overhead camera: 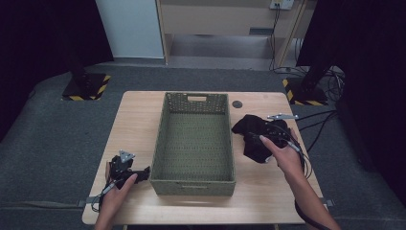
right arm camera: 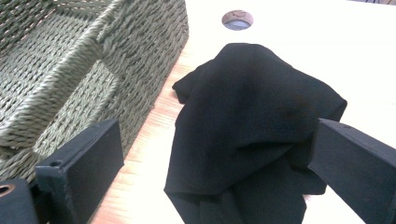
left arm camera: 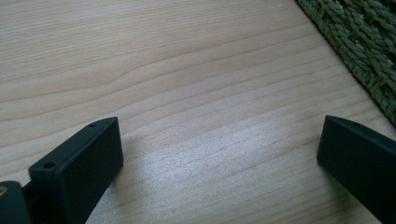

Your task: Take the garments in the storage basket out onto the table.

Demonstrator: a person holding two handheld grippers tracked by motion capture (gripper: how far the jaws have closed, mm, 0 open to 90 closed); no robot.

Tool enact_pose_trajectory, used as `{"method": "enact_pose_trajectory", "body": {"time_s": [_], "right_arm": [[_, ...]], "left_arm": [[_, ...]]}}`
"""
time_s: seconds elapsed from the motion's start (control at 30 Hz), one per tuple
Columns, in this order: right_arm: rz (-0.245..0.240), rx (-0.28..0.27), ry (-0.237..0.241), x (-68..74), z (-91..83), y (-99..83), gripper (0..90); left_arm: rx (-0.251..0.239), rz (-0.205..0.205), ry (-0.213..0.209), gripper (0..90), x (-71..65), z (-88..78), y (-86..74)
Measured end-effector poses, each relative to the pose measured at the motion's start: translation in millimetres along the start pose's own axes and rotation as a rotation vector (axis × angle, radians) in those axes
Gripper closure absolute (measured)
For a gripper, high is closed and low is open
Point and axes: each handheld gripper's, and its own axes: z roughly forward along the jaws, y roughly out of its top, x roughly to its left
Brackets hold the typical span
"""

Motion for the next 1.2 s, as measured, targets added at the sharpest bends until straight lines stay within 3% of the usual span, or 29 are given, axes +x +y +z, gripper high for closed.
{"method": "enact_pose_trajectory", "body": {"time_s": [0.47, 0.87, 1.2], "right_arm": [[-0.030, -0.022, 0.003, 2.6, -13.7, -4.8, 2.9], [-0.054, -0.032, 0.017, 5.0, -27.2, -21.3, 2.8], [-0.063, -0.021, 0.031, 7.3, -28.3, -36.3, 2.9]], "left_arm": [[0.000, 0.000, 0.000, 0.0, 0.0, 0.0, 0.0], [0.000, 0.000, 0.000, 0.0, 0.0, 0.0, 0.0], [0.000, 0.000, 0.000, 0.0, 0.0, 0.0, 0.0]]}}
